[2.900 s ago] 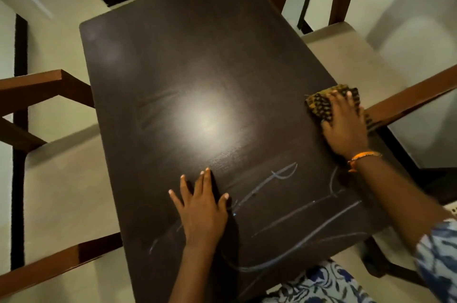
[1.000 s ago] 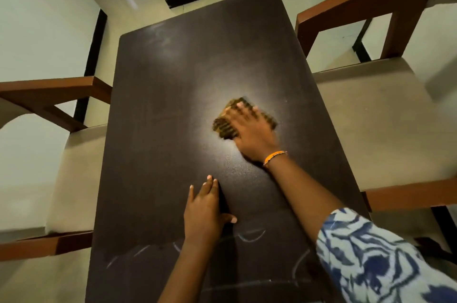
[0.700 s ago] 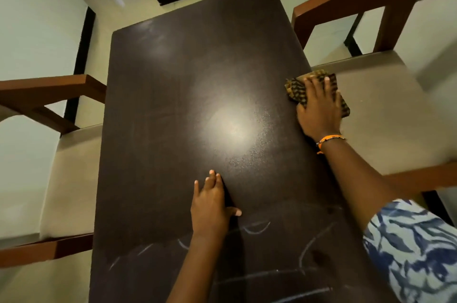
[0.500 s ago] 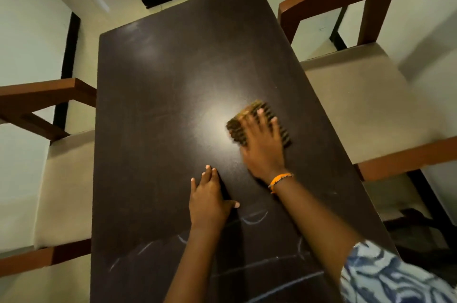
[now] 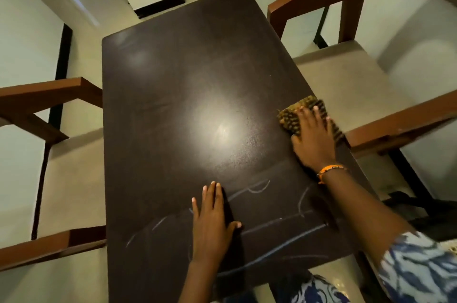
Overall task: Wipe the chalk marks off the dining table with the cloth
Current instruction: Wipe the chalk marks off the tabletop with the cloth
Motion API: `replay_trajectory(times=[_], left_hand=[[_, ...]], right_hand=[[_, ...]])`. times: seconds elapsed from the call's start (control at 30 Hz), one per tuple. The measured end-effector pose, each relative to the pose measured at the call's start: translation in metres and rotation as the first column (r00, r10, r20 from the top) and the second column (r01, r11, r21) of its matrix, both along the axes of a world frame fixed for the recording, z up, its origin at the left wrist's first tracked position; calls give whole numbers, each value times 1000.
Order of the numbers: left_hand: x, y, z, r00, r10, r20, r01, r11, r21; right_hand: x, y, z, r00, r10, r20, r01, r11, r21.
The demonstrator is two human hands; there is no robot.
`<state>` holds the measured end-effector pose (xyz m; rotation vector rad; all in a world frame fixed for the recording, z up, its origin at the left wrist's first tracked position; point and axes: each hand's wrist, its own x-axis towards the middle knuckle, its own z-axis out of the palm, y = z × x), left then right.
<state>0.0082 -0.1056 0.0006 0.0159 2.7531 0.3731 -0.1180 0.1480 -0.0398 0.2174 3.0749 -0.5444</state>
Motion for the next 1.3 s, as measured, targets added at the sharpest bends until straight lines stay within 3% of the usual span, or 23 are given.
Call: replay_trajectory(times=[0.07,0.2,0.33,0.4,0.5,0.63,0.77,0.83,0.93,1.03,1.1,1.17,1.3], left_hand=[[7,-5,0,1000,18,-4,-18,1000,-8],[20,-16,-1,999,-3,-39,2,1000,-7],[27,-26,1,997,-62,-35,59,996,-65],[29,-30,-1,996,-80,-26,78,994,-72],[27,-34,-3,997,-68,-47,65,997,-50],[24,-35,-4,997,-22,-68,23,1000,18],[25,-28,-8,993,21,-115,-19,1000,23],[26,-30,-11,994,18,-105,-13,999,44],[33,-44,-8,992,102,-74,-88,981,175],[44,-72,-3,983,138,-122,-118,980,162],[54,-97,-3,974,183,-136,-167,978,124],[64,-126,-4,949,277,-152,-265,960,96],[78,-174,-7,861,495,-116,-485,868,101]], right_hand=[[30,-45,-1,1000,19,2,-19,999,-29],[109,-136,-8,927,376,0,-375,925,-54],[120,-122,-10,832,554,17,-553,832,-31],[108,-86,-11,889,458,0,-458,889,-2],[88,-21,-8,985,173,-18,-173,985,-6],[74,28,-6,1000,-21,-16,21,999,47],[85,-14,-4,990,-140,-16,141,988,68],[102,-57,-2,993,-114,-11,115,991,67],[138,-141,1,995,97,11,-97,995,-6],[164,-210,5,888,456,59,-460,884,87],[156,-215,6,829,556,59,-558,821,117],[137,-199,6,851,525,25,-525,850,47],[106,-154,3,987,161,16,-161,987,-9]])
